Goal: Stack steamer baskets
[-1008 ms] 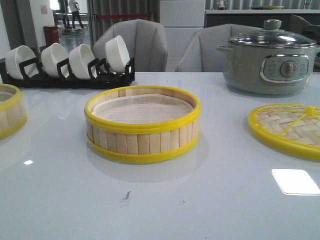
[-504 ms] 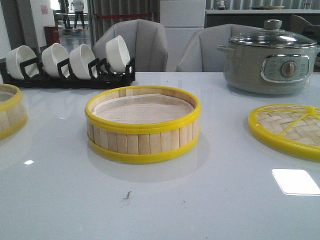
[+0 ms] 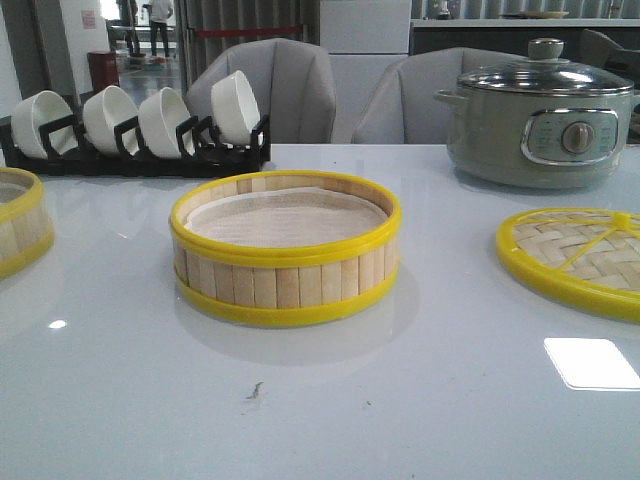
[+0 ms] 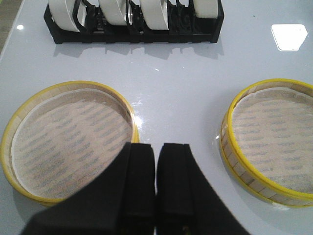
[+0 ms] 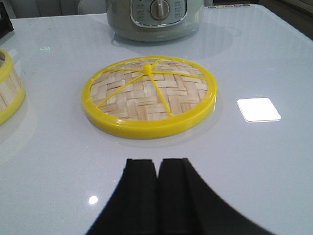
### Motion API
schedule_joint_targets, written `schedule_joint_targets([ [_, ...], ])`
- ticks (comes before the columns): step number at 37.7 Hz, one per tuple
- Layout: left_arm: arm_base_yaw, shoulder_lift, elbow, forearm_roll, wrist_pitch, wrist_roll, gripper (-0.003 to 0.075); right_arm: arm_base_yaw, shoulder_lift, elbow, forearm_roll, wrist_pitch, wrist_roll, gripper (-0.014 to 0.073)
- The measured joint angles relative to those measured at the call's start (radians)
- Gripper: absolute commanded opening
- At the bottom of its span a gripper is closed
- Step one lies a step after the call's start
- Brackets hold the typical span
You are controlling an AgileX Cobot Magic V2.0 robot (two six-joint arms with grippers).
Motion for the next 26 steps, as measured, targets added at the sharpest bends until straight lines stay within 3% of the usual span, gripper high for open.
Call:
schedule_joint_targets([
  [26,0.0,0.017,-0.002,0.014,0.008,0.0,0.0096,0.0,0.0,0.0,0.0,0.0,0.0,0.0057],
])
